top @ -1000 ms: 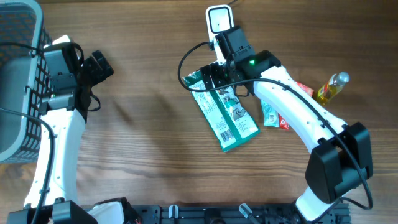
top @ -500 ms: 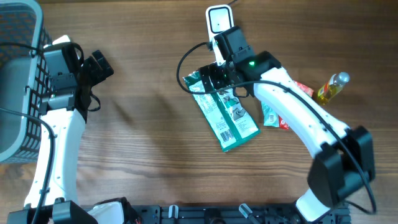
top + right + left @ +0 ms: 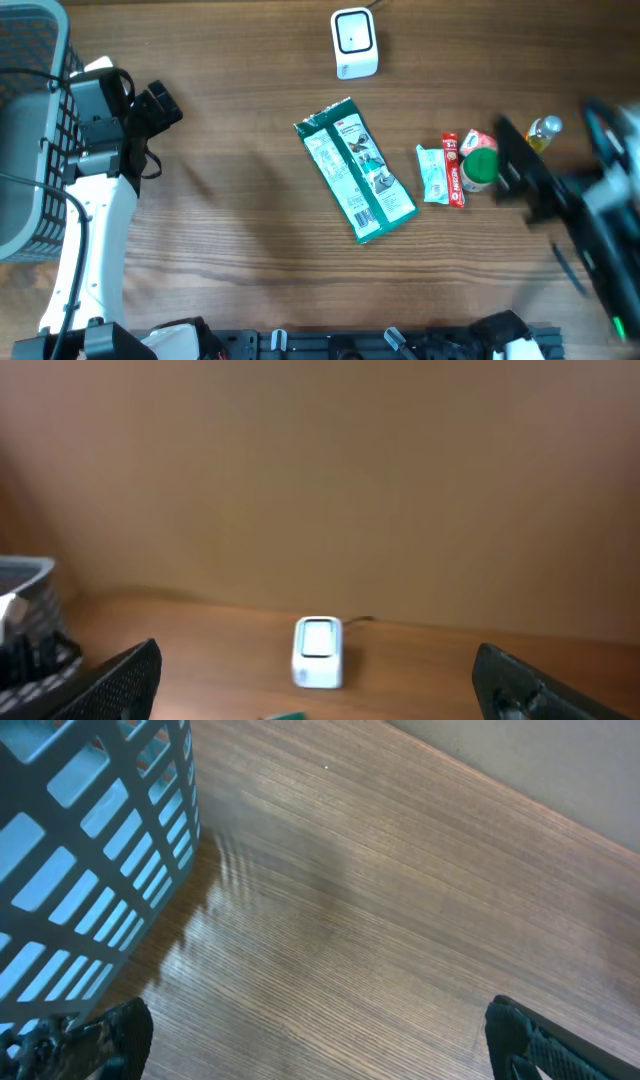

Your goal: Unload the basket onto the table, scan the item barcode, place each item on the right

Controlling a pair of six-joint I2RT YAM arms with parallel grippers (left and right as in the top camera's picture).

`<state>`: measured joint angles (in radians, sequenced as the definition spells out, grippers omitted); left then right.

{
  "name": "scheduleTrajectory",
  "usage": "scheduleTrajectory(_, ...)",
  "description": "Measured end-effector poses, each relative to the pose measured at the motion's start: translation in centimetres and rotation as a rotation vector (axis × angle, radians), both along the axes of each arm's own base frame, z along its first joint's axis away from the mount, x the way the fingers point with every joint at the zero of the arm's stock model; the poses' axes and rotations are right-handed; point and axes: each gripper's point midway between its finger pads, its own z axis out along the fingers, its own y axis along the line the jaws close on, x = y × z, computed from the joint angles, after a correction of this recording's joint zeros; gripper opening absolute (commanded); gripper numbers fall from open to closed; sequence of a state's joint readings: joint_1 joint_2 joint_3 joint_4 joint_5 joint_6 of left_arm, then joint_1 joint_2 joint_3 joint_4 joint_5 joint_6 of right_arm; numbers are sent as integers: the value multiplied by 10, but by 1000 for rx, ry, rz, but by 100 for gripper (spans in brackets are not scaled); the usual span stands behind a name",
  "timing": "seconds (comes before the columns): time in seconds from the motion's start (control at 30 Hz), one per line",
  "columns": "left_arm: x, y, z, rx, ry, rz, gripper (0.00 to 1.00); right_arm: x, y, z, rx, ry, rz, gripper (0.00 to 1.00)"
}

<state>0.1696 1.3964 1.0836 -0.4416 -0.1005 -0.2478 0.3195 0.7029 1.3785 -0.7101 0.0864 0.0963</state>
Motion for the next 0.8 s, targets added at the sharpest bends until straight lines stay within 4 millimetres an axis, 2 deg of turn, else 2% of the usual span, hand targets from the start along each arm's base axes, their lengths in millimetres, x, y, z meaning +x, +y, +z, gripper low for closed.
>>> scheduleTrajectory(0.03, 0, 0, 0, 0, 0, 0, 100, -17, -10, -4, 10, -32, -24, 100)
scheduleTrajectory(0.13, 0, 0, 0, 1, -1, 0, 100, -55, -33, -36, 29, -85, -89, 100)
scheduleTrajectory(0.23, 0, 0, 0, 0, -1, 0, 100, -67, -45, -75, 60, -93, -153, 100)
scheduleTrajectory(0.27, 0, 0, 0, 0, -1, 0, 100, -66, -48, -90, 76, -117, -178, 100)
scheduleTrajectory(0.33, 0, 0, 0, 0, -1, 0, 100, -58, -48, -98, 103, -205, -182, 100)
scheduleTrajectory(0.43, 0, 0, 0, 0, 0, 0, 100, -45, -44, -88, 143, -408, -155, 100)
scheduleTrajectory(0.53, 0, 0, 0, 0, 0, 0, 100, -45, -42, -74, 176, -599, -133, 100)
scheduleTrajectory(0.57, 0, 0, 0, 0, 0, 0, 100, -44, -41, -77, 181, -635, -127, 100)
scheduleTrajectory(0.63, 0, 0, 0, 0, 0, 0, 100, -38, -40, -89, 185, -673, -121, 100)
scheduleTrajectory(0.8, 0, 0, 0, 0, 0, 0, 100, 4, -35, -176, 161, -508, -123, 100)
